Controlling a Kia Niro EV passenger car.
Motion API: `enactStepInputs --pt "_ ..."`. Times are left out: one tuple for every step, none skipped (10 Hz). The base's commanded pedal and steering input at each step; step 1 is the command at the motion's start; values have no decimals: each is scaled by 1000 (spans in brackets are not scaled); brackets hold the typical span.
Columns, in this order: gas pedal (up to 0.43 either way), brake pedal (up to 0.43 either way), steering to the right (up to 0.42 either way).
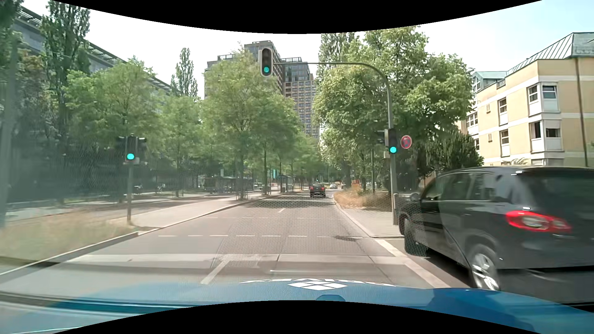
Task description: Follow the waypoints while adhering to traffic rules and regulations
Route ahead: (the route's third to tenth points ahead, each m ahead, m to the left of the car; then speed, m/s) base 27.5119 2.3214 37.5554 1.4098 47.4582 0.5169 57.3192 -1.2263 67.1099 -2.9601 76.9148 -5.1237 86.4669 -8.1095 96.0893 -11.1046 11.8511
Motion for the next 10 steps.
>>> enactStepInputs --pt "138 0 -2" --pt "138 0 -1" --pt "138 0 3" --pt "150 0 6" --pt "157 0 6" --pt "157 0 6" --pt "169 0 7" --pt "169 0 8" --pt "169 0 9" --pt "177 0 11"
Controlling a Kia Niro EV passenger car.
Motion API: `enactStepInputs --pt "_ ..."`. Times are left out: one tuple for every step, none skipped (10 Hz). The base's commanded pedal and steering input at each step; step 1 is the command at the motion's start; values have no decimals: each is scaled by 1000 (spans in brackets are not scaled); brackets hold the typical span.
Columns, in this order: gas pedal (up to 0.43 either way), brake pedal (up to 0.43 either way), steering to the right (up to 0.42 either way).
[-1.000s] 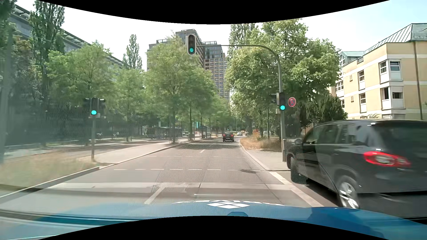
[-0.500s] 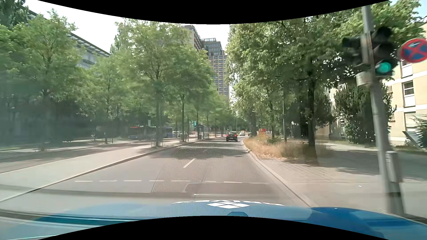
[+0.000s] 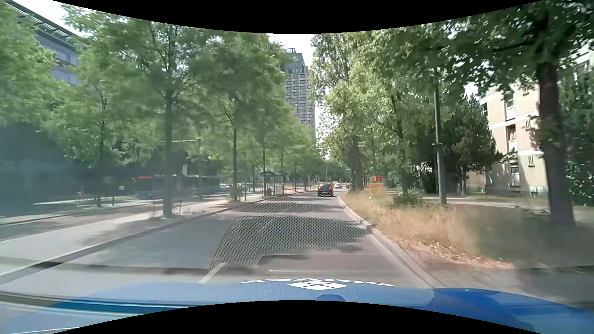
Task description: Follow the waypoints while adhering to traffic rules and regulations
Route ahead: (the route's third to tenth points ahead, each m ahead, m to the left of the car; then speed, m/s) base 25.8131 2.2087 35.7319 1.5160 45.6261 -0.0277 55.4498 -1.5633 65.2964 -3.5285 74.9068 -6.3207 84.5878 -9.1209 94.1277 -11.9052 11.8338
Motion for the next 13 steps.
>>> enactStepInputs --pt "189 0 11" --pt "189 0 12" --pt "189 0 11" --pt "189 0 12" --pt "189 0 14" --pt "189 0 15" --pt "189 0 15" --pt "189 0 15" --pt "189 0 15" --pt "189 0 15" --pt "189 0 14" --pt "189 0 15" --pt "189 0 15"
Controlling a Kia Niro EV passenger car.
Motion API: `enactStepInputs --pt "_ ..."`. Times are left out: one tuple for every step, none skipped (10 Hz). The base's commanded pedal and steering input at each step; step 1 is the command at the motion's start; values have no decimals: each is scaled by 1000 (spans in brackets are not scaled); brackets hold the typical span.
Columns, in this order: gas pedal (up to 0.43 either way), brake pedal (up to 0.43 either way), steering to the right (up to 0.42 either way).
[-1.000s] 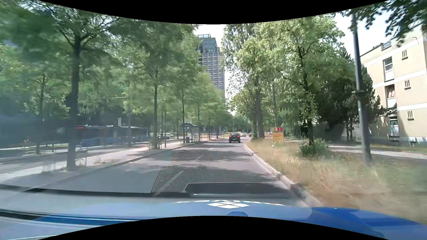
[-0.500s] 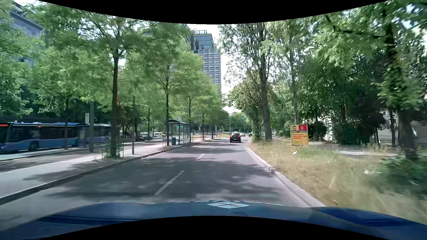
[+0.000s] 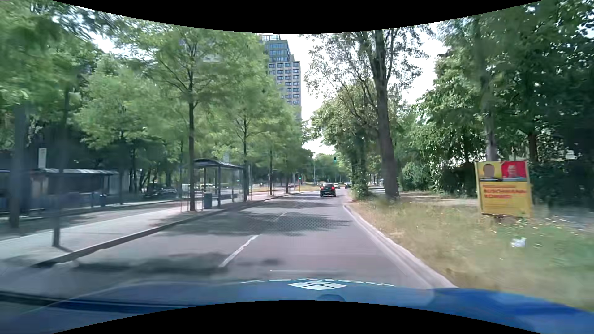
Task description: Follow the waypoints while adhering to traffic rules and regulations
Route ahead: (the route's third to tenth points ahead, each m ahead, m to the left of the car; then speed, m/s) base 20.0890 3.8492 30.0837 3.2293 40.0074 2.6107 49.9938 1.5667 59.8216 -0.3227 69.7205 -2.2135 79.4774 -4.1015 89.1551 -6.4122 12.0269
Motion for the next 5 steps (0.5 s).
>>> enactStepInputs --pt "189 0 14" --pt "189 0 14" --pt "189 0 14" --pt "189 0 14" --pt "169 0 15"
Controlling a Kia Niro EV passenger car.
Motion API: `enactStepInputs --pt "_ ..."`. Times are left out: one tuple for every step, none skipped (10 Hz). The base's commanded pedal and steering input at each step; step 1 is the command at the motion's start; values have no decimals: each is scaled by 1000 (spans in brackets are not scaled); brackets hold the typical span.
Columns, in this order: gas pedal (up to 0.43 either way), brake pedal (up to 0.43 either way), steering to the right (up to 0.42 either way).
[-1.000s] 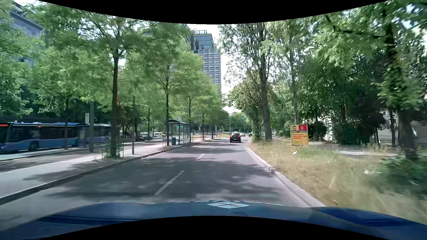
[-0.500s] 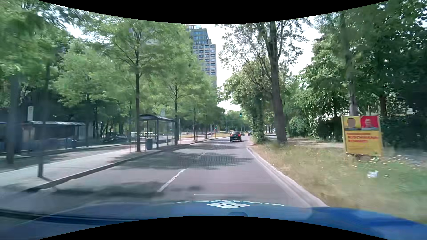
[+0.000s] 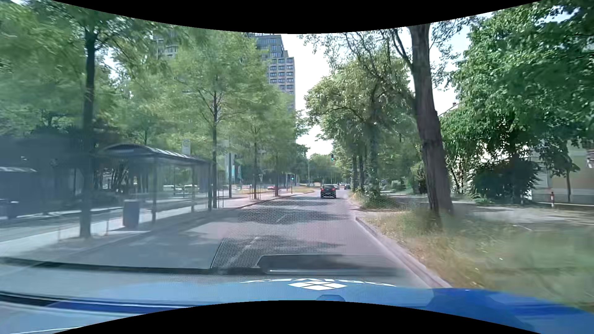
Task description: Follow the waypoints while adhering to traffic rules and regulations
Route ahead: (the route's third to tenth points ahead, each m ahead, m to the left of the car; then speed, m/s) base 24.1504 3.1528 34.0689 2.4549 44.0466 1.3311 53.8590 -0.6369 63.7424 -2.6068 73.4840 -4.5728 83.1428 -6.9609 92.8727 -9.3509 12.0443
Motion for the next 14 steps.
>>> enactStepInputs --pt "157 0 15" --pt "157 0 16" --pt "157 0 17" --pt "157 0 19" --pt "157 0 19" --pt "150 0 19" --pt "150 0 19" --pt "150 0 18" --pt "150 0 18" --pt "150 0 18" --pt "150 0 18" --pt "150 0 18" --pt "150 0 18" --pt "150 0 17"
